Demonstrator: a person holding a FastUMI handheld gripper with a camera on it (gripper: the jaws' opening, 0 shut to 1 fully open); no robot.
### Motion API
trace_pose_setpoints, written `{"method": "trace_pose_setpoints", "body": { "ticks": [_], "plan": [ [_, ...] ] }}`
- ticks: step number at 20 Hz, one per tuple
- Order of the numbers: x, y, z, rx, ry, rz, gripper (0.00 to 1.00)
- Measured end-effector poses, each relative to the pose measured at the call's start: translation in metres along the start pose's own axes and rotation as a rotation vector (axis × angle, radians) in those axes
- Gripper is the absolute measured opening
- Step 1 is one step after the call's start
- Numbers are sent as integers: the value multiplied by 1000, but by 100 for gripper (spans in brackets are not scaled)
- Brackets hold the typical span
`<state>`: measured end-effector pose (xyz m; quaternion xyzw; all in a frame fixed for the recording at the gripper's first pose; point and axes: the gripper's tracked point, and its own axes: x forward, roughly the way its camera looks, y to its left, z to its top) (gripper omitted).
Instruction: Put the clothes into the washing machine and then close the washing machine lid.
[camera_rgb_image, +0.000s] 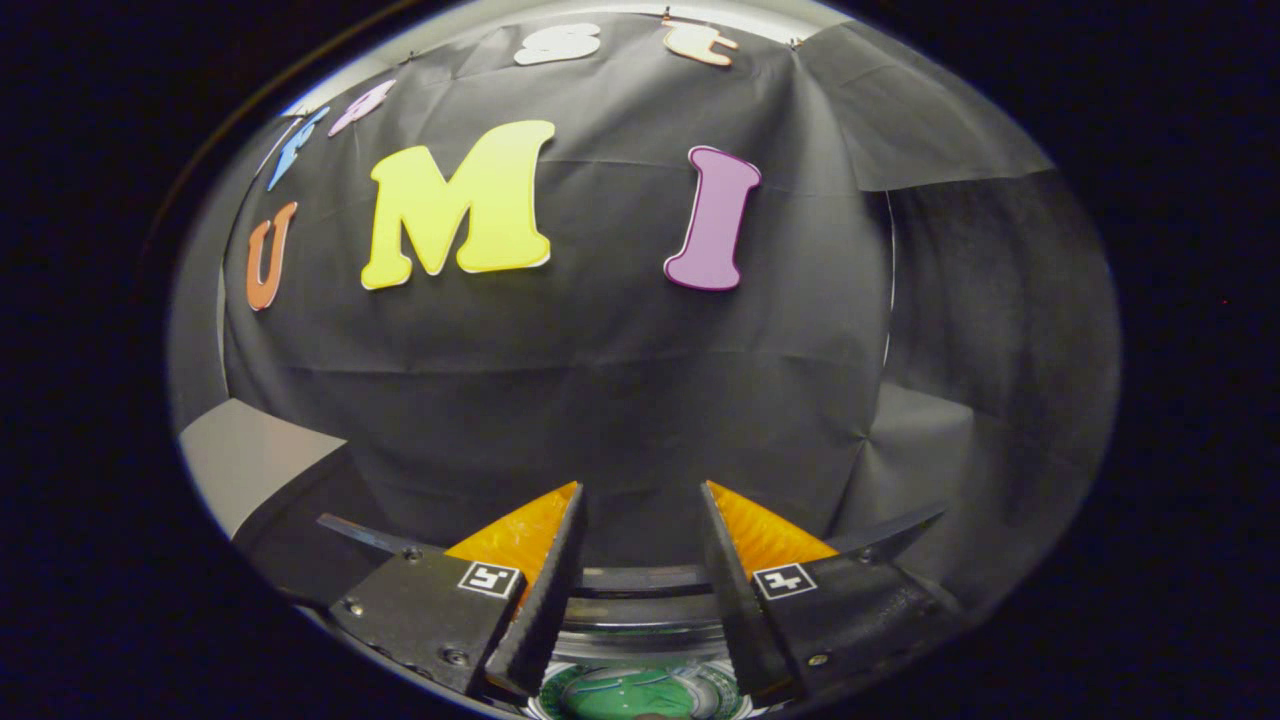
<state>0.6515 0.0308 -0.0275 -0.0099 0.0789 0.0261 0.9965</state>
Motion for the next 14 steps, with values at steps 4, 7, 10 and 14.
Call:
{"method": "trace_pose_setpoints", "body": {
  "ticks": [4,7,10,14],
  "plan": [
    [-12,1,-6,-1,6,-6,71],
    [-25,-2,-13,1,16,-10,71],
    [-39,-2,-22,-5,31,-13,71],
    [-57,-4,-35,-20,49,-20,71]
  ]
}}
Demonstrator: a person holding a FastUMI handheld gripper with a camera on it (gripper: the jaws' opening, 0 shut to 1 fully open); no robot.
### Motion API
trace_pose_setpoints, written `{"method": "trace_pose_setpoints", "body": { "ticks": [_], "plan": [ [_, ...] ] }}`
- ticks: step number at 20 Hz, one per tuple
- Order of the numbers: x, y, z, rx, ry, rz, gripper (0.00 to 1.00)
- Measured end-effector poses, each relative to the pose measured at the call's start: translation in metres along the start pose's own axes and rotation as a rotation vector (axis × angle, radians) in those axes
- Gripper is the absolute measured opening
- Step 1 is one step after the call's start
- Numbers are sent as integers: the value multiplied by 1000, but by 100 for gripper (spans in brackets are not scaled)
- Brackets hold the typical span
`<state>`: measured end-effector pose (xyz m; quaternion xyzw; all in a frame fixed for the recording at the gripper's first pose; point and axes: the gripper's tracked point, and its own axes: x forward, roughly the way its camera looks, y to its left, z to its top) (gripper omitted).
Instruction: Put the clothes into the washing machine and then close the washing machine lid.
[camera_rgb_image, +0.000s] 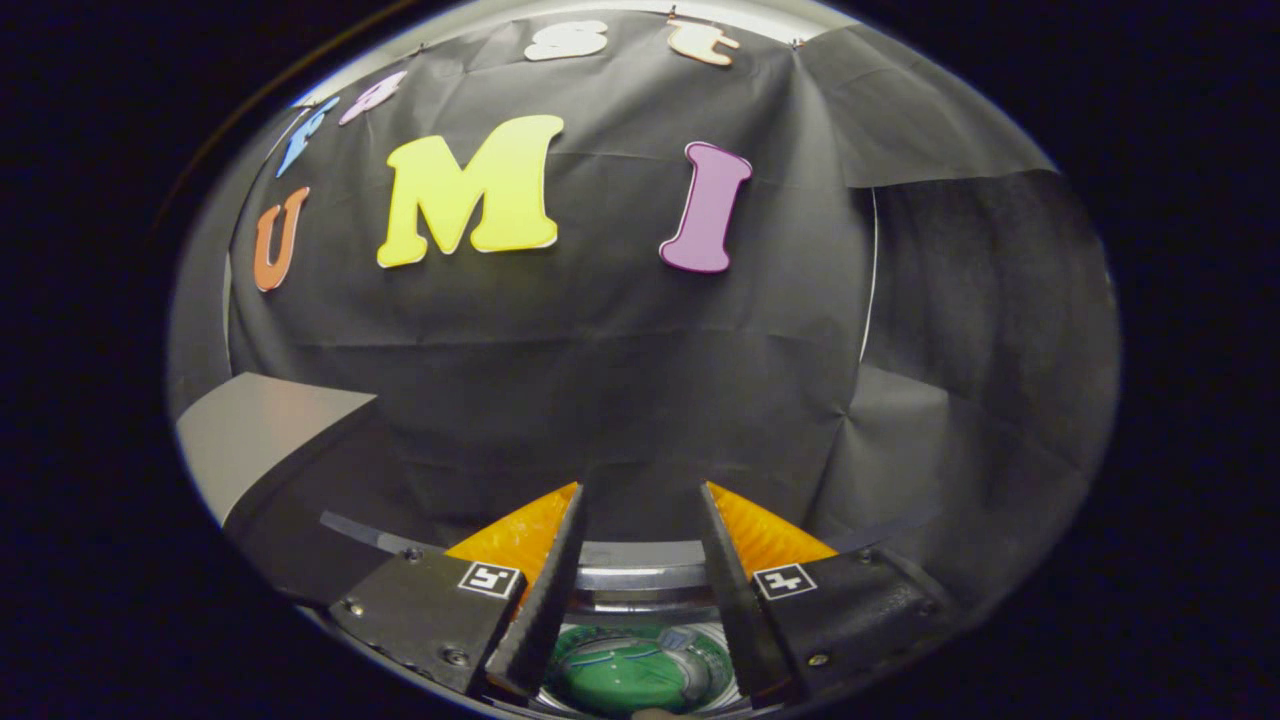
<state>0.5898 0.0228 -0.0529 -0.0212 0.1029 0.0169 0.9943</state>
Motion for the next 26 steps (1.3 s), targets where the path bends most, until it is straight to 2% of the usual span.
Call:
{"method": "trace_pose_setpoints", "body": {
  "ticks": [11,18,22,26],
  "plan": [
    [-63,9,-72,-72,119,33,73],
    [-109,17,-73,-48,131,43,73],
    [-169,22,-51,-51,71,53,73],
    [-268,27,-20,-23,-37,63,73]
  ]
}}
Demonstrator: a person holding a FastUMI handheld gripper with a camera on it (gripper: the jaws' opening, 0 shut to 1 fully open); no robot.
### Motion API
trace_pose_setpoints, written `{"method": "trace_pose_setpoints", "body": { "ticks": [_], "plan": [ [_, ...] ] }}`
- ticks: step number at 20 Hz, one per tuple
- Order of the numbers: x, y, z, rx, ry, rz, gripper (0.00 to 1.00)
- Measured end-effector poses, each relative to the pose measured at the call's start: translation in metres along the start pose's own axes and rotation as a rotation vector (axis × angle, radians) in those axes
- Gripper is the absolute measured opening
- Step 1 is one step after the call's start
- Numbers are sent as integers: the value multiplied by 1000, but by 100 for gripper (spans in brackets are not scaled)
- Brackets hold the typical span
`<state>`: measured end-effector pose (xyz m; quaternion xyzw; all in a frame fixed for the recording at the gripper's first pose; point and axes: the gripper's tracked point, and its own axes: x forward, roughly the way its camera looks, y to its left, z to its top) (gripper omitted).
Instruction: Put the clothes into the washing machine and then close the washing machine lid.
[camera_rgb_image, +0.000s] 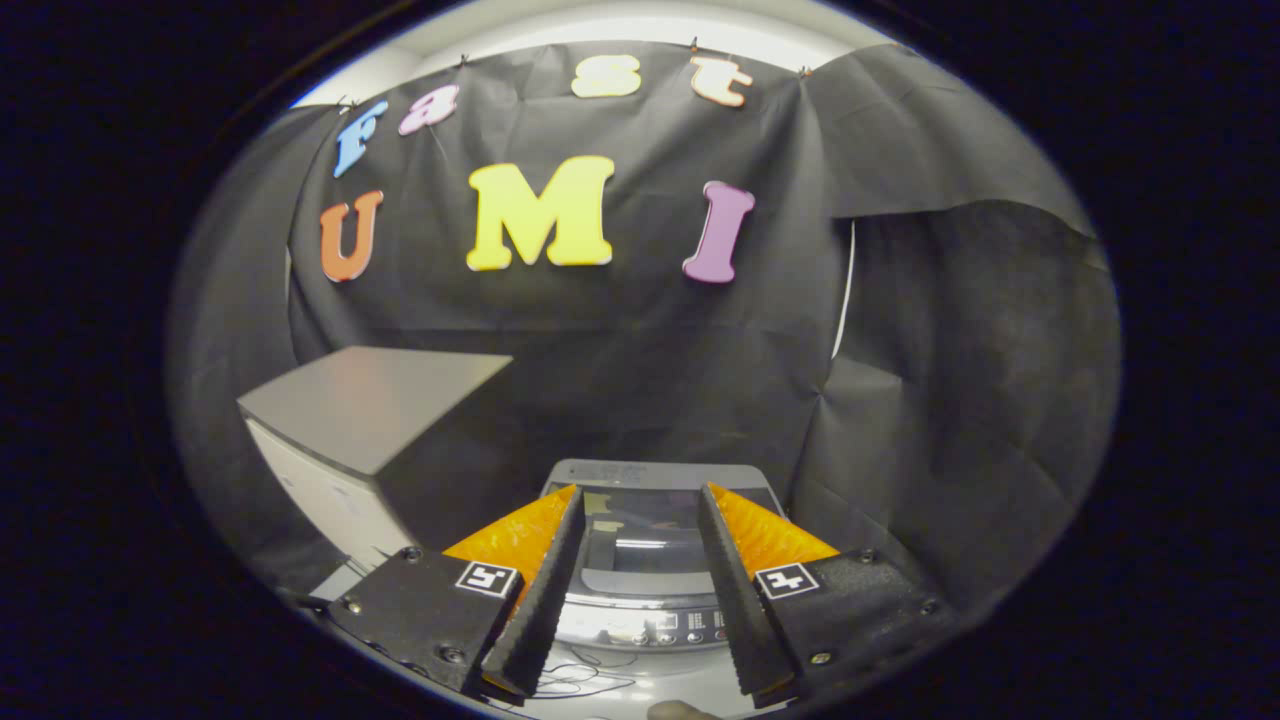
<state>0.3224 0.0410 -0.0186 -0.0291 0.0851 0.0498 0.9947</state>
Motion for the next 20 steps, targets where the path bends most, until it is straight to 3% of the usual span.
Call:
{"method": "trace_pose_setpoints", "body": {
  "ticks": [5,7,9,14,20],
  "plan": [
    [-143,-3,24,4,-121,-6,73],
    [-188,-12,31,-3,-157,-24,82],
    [-227,-19,33,2,-176,-36,82],
    [-295,-34,13,36,-172,-51,82],
    [-338,-31,-5,52,-173,-19,82]
  ]
}}
